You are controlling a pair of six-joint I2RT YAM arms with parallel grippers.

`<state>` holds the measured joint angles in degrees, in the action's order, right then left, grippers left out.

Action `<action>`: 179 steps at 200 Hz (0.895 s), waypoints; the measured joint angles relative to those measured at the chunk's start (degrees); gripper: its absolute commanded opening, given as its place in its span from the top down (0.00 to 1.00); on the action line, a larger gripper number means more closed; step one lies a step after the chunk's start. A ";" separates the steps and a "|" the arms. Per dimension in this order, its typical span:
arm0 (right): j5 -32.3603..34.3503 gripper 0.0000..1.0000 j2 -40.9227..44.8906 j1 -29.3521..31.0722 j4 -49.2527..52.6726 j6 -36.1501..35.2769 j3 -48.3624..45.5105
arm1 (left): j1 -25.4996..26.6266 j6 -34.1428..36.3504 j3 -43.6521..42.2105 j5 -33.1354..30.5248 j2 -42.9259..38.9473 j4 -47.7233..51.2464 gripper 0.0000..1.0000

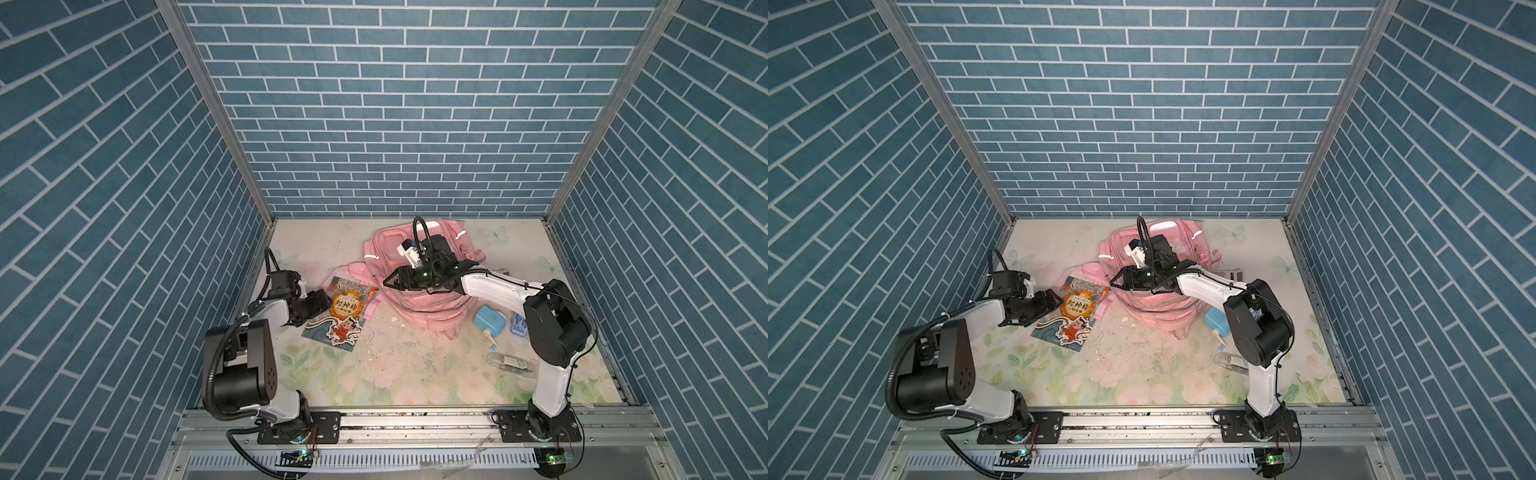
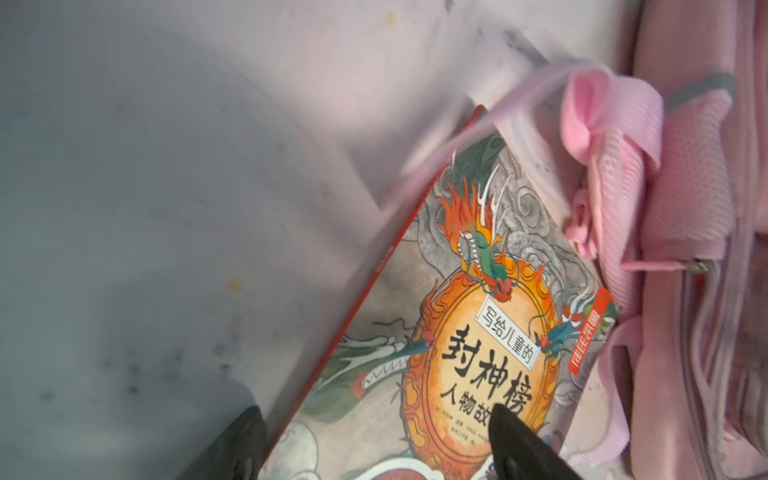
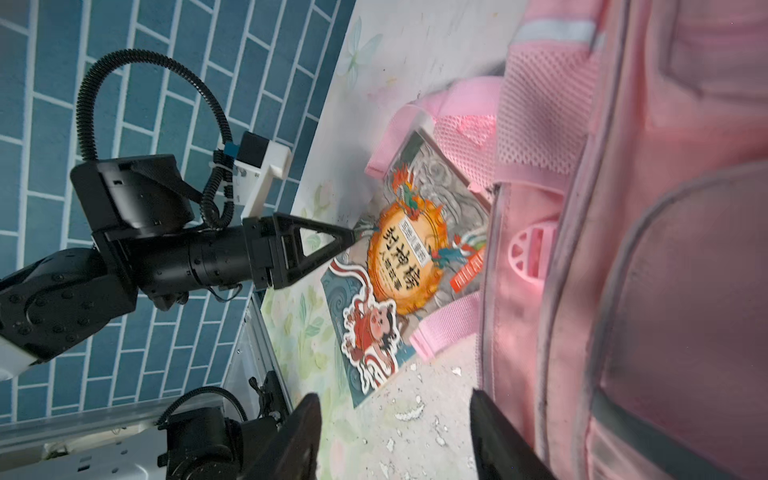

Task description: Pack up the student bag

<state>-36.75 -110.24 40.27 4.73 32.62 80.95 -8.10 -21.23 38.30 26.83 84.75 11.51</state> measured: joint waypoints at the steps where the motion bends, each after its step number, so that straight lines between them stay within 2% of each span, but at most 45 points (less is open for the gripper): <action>1: 0.00 0.46 -0.11 -0.02 0.11 -0.15 0.22 | 0.22 -0.28 -0.28 0.22 -0.31 -0.07 0.15; 24: 0.09 0.48 -3.43 -0.07 3.23 -3.02 5.49 | 2.80 -3.82 -3.74 1.16 -3.98 -0.70 0.15; 44: 0.52 0.48 -6.95 0.57 7.06 -4.70 8.13 | 5.60 -5.88 -4.31 -1.16 -5.38 0.20 0.15; 78: 1.55 0.48 -10.95 2.75 13.27 -6.64 9.11 | 7.82 -7.54 -3.85 -3.98 -5.14 0.46 0.15; 118: 3.21 0.51 -11.76 4.11 16.46 -8.28 9.42 | 13.84 -12.09 -6.93 -5.16 -7.48 -3.13 0.15; 179: 3.39 0.49 -16.06 4.63 20.06 -8.63 13.66 | 15.04 -17.70 -14.32 -2.82 -12.22 -12.07 0.14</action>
<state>-33.36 -126.30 44.91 24.80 23.99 94.61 6.94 -38.94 23.99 24.01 72.53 -0.56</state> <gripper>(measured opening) 0.505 0.854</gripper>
